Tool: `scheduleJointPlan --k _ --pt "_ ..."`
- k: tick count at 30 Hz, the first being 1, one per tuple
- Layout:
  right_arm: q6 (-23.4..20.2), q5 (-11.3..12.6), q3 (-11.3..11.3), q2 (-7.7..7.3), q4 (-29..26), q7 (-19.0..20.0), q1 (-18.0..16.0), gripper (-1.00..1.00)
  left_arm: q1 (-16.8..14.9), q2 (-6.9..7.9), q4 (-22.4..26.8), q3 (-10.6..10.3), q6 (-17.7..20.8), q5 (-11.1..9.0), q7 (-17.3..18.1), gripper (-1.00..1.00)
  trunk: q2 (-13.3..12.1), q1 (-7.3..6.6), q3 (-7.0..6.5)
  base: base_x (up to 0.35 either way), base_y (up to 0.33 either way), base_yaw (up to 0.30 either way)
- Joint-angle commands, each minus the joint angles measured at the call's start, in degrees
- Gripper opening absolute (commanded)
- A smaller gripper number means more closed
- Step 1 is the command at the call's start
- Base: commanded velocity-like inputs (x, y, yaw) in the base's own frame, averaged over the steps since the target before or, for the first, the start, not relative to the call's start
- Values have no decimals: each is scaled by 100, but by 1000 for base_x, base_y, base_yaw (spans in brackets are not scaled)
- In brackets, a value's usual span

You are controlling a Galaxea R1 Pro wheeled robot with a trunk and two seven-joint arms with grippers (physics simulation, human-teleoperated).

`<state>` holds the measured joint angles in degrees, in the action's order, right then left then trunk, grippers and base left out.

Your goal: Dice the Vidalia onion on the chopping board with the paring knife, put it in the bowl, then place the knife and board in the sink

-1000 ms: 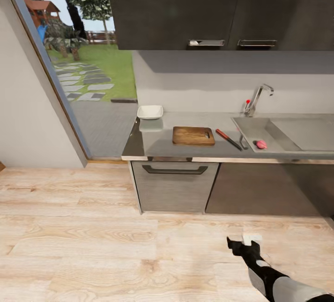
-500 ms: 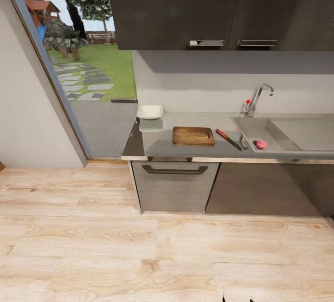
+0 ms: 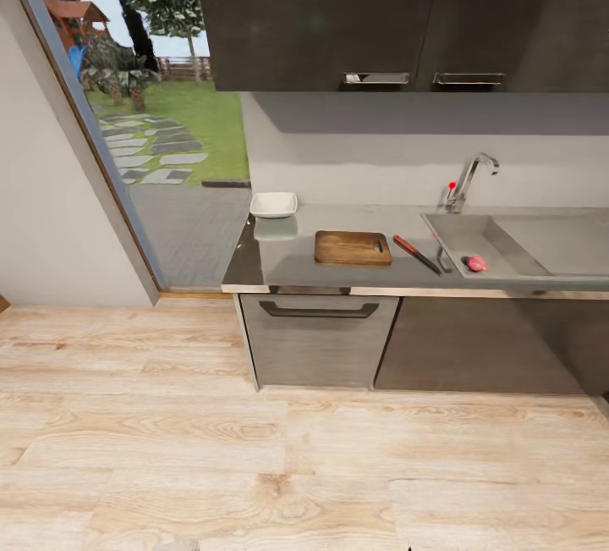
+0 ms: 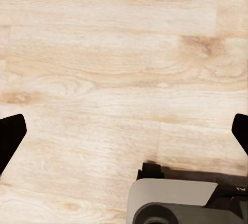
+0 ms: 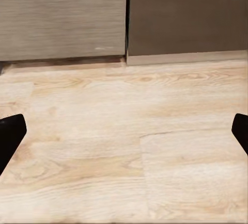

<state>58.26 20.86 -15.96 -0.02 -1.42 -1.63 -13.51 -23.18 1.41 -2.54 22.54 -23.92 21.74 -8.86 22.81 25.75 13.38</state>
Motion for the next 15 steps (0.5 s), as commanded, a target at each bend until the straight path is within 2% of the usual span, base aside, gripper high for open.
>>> scheduleJointPlan --k 1,6,15 --pt "4 36 -49 0 2 -20 -4 100 -11 2 -27 23 -70 59 -45 100 11 3 10 0 0 0" --pt "-19 48 -37 -6 1 -28 -3 100 -11 6 -130 21 -363 46 -42 100 11 3 10 0 0 0" --pt "0 70 -30 -19 1 -30 -3 100 -11 16 -192 21 -482 34 -41 100 11 3 -19 0 0 0"
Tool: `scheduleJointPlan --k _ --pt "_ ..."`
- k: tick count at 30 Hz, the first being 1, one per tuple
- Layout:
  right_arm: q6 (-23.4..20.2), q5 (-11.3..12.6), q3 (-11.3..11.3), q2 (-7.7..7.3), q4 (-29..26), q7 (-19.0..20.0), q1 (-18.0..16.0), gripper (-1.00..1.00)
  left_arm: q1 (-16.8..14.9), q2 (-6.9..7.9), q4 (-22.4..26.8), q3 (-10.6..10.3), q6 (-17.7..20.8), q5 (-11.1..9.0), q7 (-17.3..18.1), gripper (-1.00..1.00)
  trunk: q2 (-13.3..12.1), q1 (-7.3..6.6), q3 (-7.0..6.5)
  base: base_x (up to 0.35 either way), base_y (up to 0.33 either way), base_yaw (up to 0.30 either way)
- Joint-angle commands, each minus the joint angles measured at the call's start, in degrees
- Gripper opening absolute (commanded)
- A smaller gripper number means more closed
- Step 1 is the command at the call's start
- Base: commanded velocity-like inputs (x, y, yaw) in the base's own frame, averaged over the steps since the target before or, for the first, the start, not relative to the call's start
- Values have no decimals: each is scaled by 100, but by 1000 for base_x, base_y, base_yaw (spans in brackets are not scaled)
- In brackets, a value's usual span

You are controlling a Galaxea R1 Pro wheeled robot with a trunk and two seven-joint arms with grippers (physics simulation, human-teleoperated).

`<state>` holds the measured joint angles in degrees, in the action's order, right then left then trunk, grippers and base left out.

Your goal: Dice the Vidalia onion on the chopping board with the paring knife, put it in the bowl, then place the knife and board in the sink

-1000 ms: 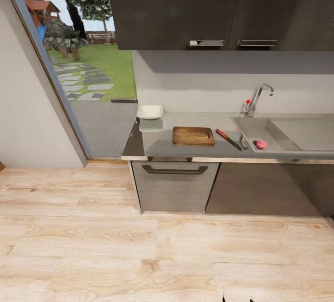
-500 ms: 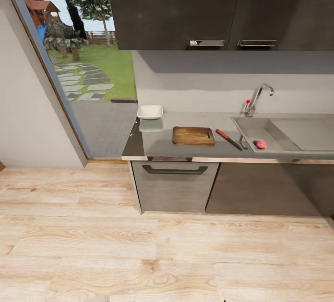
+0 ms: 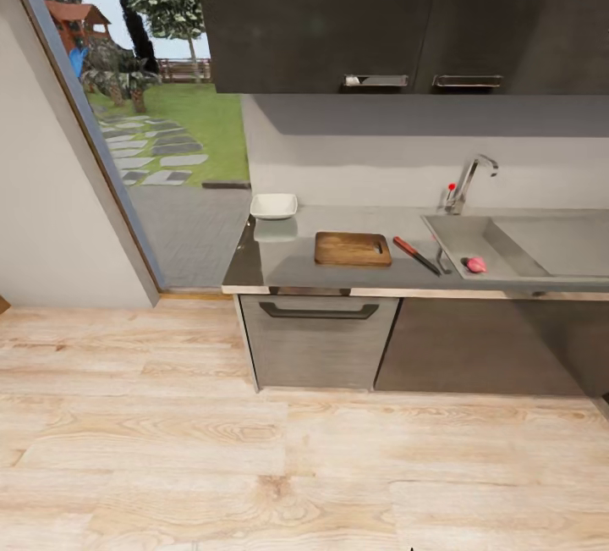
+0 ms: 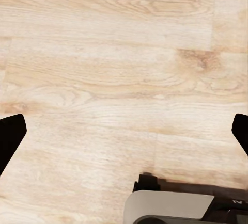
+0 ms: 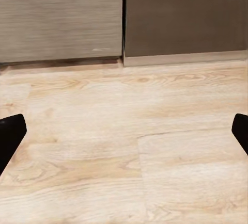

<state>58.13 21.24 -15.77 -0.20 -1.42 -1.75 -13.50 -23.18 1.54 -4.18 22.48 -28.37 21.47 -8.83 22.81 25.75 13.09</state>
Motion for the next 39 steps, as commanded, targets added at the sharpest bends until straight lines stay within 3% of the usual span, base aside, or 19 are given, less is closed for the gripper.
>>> scheduleJointPlan --k 1,39 --pt "17 31 -49 -3 1 -20 -4 100 -11 4 -29 28 -40 61 -42 100 11 3 2 0 0 0" --pt "-3 30 -49 6 1 -19 -4 100 -11 42 -30 28 -46 66 -41 100 11 3 -301 0 0 0"
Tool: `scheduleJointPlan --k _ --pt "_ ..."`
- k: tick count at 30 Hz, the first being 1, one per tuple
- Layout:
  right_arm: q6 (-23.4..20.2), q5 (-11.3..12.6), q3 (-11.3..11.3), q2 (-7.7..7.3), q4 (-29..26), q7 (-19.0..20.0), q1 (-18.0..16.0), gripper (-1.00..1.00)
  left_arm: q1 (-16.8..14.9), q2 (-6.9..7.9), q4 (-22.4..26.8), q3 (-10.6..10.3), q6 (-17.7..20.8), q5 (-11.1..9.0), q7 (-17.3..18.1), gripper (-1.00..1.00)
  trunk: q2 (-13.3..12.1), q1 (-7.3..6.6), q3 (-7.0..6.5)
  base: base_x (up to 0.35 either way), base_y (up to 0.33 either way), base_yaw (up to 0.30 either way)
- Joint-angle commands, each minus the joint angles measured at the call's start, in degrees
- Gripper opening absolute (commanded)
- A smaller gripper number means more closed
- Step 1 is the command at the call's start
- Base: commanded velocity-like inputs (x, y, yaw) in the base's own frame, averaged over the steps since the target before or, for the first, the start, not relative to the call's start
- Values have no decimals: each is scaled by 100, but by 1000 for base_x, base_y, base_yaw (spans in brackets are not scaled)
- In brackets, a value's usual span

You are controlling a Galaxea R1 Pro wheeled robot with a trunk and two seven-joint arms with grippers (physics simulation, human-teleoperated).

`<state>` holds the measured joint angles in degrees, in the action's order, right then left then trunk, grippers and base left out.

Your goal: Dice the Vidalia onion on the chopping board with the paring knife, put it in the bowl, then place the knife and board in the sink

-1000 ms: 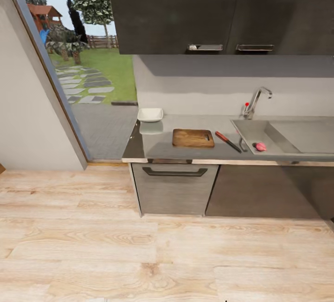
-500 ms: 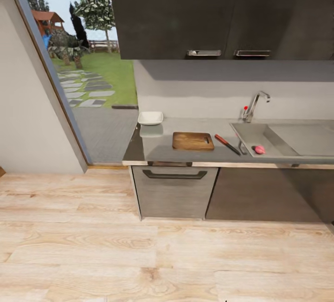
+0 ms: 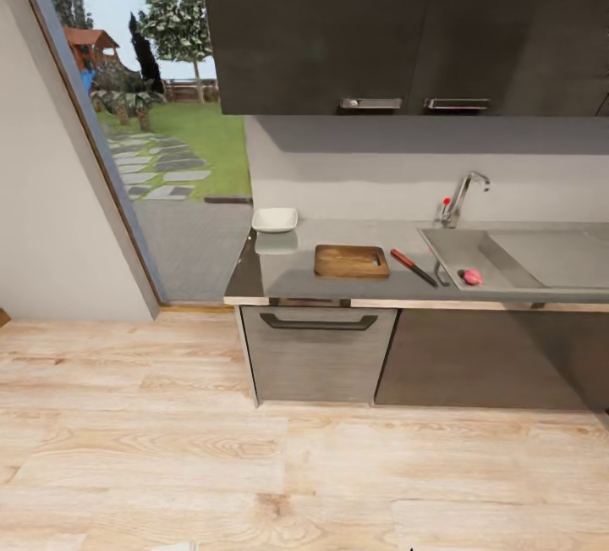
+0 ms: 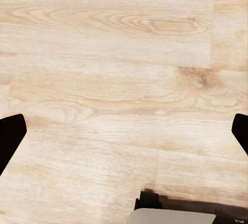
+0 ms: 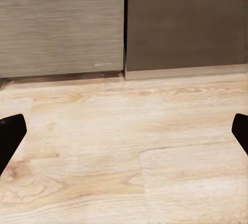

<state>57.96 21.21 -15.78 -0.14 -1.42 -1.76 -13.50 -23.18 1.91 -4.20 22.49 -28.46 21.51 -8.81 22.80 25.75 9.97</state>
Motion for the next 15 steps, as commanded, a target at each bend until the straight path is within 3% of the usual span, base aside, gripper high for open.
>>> scheduleJointPlan --k 1,15 --pt "15 33 -48 1 1 -18 -4 100 -11 3 -28 26 -37 62 -44 100 12 3 10 0 0 0" --pt "37 33 -48 -19 1 -17 -4 100 -11 -2 -29 26 -37 63 -51 100 12 3 -57 0 0 0"
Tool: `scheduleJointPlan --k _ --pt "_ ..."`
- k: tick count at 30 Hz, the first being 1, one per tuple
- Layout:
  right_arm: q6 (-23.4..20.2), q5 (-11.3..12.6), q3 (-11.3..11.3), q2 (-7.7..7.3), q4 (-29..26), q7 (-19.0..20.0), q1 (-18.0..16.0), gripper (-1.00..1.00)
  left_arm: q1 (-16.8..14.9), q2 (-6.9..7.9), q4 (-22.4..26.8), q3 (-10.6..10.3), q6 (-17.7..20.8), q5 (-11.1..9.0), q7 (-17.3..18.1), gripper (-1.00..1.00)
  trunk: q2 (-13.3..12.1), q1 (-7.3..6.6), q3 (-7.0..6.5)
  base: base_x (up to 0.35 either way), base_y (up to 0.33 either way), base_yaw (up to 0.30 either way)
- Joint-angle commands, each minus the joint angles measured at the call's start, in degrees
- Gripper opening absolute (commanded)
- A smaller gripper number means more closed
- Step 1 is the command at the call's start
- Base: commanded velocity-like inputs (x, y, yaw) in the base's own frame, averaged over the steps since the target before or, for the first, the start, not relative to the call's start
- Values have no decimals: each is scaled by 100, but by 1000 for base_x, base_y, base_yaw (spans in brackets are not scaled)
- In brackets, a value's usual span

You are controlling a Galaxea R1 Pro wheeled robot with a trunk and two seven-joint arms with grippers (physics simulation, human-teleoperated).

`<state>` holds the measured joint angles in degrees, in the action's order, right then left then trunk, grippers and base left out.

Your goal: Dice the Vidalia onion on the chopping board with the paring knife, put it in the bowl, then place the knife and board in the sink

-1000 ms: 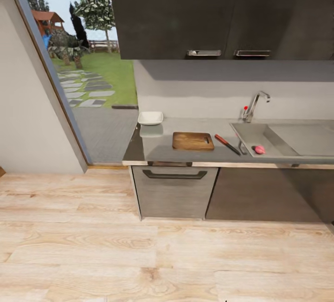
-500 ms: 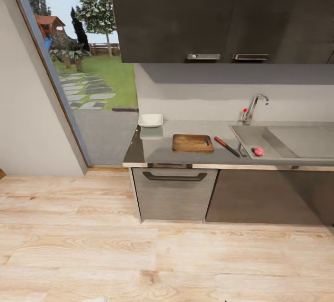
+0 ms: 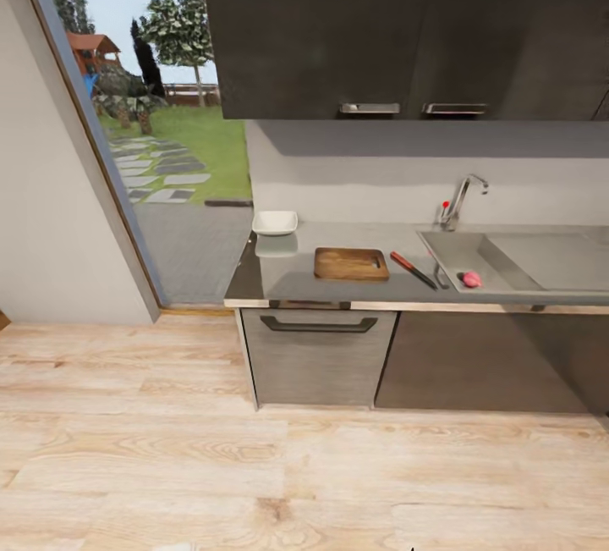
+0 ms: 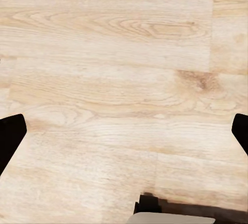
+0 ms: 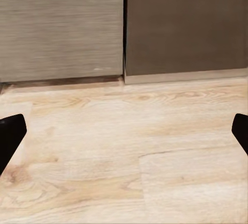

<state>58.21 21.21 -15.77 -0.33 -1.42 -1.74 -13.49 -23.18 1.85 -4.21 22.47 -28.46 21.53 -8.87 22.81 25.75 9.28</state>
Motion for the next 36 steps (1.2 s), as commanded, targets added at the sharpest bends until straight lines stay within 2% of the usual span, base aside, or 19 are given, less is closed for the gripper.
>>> scheduleJointPlan --k 1,11,36 --pt "14 32 -49 -1 1 -18 -4 100 -11 3 -28 26 -37 62 -42 100 11 4 3 0 0 0" --pt "15 32 -49 -3 1 -19 -4 100 -11 -1 -29 21 -36 58 -41 100 11 4 -86 86 -132 0" --pt "13 26 -58 24 4 -19 -4 100 -11 -1 -27 24 -37 60 -44 100 11 4 -307 125 -272 0"
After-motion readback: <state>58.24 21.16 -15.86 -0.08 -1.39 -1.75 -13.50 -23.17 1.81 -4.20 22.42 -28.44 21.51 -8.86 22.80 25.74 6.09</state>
